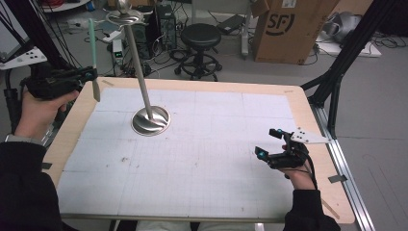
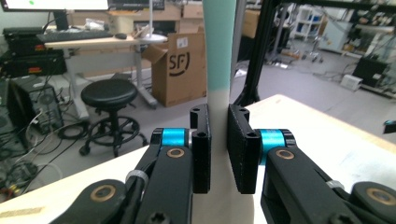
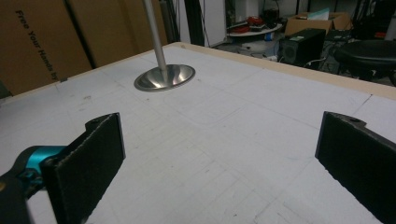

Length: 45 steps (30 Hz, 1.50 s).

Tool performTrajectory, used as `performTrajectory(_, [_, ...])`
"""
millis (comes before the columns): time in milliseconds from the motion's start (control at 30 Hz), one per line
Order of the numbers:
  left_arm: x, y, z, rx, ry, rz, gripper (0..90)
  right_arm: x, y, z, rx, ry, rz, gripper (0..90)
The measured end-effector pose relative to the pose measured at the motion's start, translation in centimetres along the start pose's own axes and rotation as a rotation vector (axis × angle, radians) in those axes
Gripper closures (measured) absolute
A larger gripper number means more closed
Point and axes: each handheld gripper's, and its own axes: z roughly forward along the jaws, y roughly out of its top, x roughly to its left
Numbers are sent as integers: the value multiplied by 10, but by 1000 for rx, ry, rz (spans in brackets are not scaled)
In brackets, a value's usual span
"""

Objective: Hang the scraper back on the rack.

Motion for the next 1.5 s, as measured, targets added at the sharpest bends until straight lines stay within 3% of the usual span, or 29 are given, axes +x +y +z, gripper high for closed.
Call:
performTrajectory(467, [-3,1,7,-27,-20,-3,802,0,0,-1,-4,-2,0,2])
performTrajectory(1000, [-9,-3,22,-5,-29,-5,800,0,-1,-1,-2,-1,4,2])
performTrajectory(1100, [-10,-4,24,-8,-11,2,795,0,-1,-1,-1,0,1,2])
performTrajectory(1267, [-13,-9,25,-48,4,56,626,-1,-1,-1,-4,-2,0,2])
performTrajectory(1367, [-14,-13,24,-43,-4,63,611,-1,-1,-1,-4,-3,-1,2])
performTrajectory(1500, [-16,-20,24,-49,-11,79,518,0,-1,-1,0,-1,1,2])
